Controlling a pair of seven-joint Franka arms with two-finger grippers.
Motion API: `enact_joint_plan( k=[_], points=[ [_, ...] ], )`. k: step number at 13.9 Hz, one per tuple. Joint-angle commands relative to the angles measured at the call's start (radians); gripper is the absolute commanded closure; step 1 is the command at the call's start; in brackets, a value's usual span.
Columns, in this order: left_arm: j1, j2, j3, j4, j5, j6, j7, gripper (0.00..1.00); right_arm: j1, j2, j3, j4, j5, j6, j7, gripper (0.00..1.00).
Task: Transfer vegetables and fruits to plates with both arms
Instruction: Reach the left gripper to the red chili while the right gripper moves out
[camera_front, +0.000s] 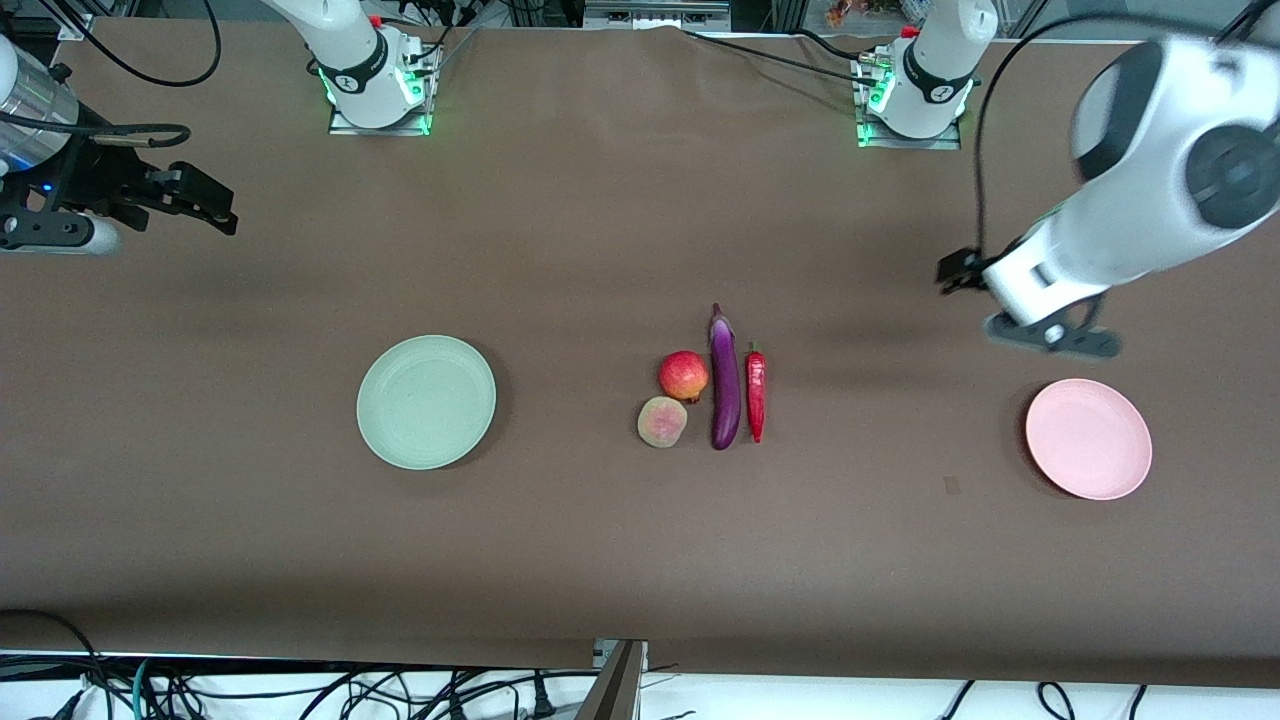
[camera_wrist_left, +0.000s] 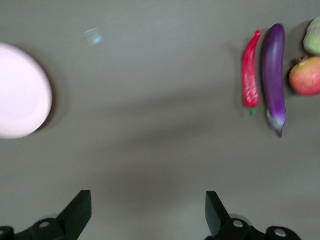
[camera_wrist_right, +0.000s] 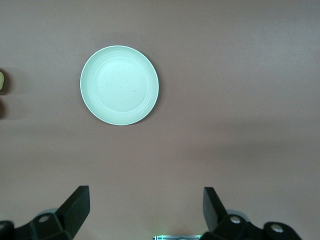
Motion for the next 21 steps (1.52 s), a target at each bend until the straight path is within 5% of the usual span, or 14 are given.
enact_joint_plan(
  k=[1,8,10,17,20,21],
  points=[
    [-0.069,0.16,0.007,0.069,-0.048,0.102,-0.057,0.0,-0.003,-0.002,0.003,0.006,0.017,0.001,0.013,0.0],
    [-0.218,0.438,-0.002,0.06,-0.075,0.438,-0.097,0.0,0.003,0.019,0.007,0.007,0.021,0.056,-0.001,0.0],
    [-0.23,0.46,-0.002,0.056,-0.077,0.479,-0.105,0.0,-0.006,0.022,0.003,0.006,0.104,0.057,-0.001,0.0],
    [-0.247,0.524,-0.002,0.051,-0.068,0.55,-0.103,0.0,0.054,0.343,0.026,0.009,0.127,0.217,-0.001,0.0],
    [-0.258,0.546,-0.002,0.051,-0.065,0.577,-0.103,0.12,0.152,0.384,0.043,0.007,0.152,0.347,0.104,0.0],
    [-0.261,0.546,0.0,0.049,-0.063,0.579,-0.103,0.28,0.164,0.407,0.046,0.009,0.153,0.37,0.162,0.0]
  ],
)
